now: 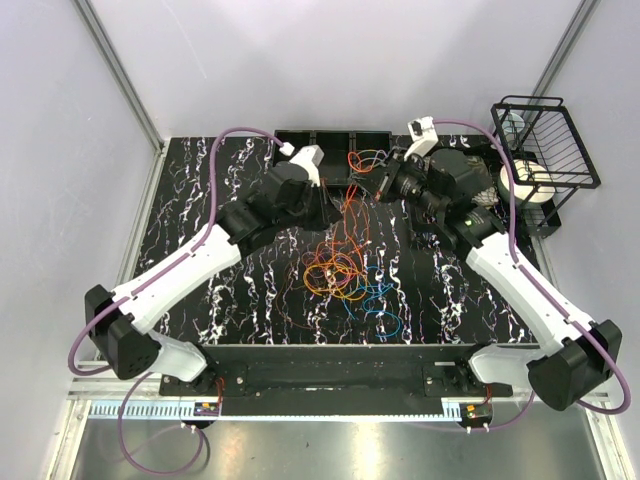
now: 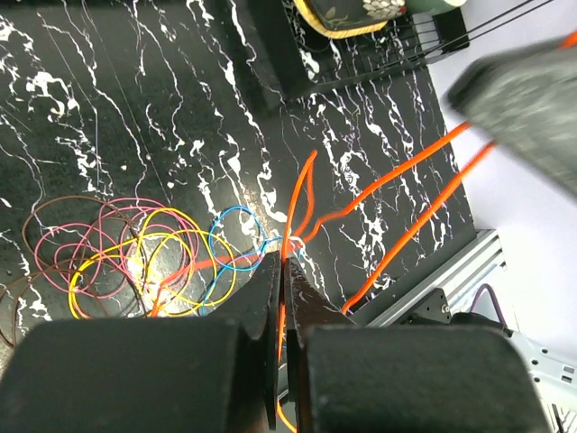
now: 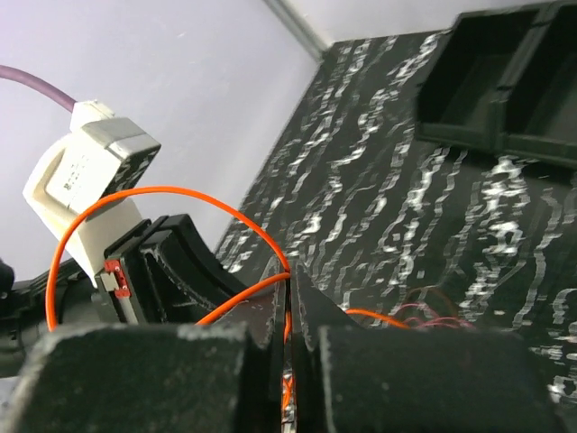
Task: Untangle the cables
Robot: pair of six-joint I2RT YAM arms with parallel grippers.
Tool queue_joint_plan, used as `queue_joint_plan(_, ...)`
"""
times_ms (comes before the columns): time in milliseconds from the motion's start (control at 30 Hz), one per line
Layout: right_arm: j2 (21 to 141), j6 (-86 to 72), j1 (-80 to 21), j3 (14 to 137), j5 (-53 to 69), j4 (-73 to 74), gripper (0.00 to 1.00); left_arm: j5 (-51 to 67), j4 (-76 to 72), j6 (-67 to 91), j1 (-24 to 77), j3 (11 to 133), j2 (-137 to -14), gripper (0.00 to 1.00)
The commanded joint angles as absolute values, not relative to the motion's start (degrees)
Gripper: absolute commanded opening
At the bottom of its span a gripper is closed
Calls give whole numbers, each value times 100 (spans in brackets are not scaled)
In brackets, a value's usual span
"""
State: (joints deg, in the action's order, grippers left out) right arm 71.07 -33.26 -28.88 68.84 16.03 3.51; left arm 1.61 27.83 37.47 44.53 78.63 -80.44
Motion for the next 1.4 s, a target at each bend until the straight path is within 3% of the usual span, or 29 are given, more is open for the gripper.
queue_joint_plan(0, 7189, -3946, -2927, 6567, 2118, -237, 0, -167, 2733, 3595, 4447, 8016, -7779, 0)
queue_joint_plan(733, 7743, -5132, -2927, 5880, 3041, -1213, 1, -352, 2373, 3867, 4412, 7488, -7436, 0)
queue_joint_plan(1367, 7928, -5370, -2927, 5906, 3357, -1503, 13, -246, 2232, 3779, 4412, 7409, -7453, 0)
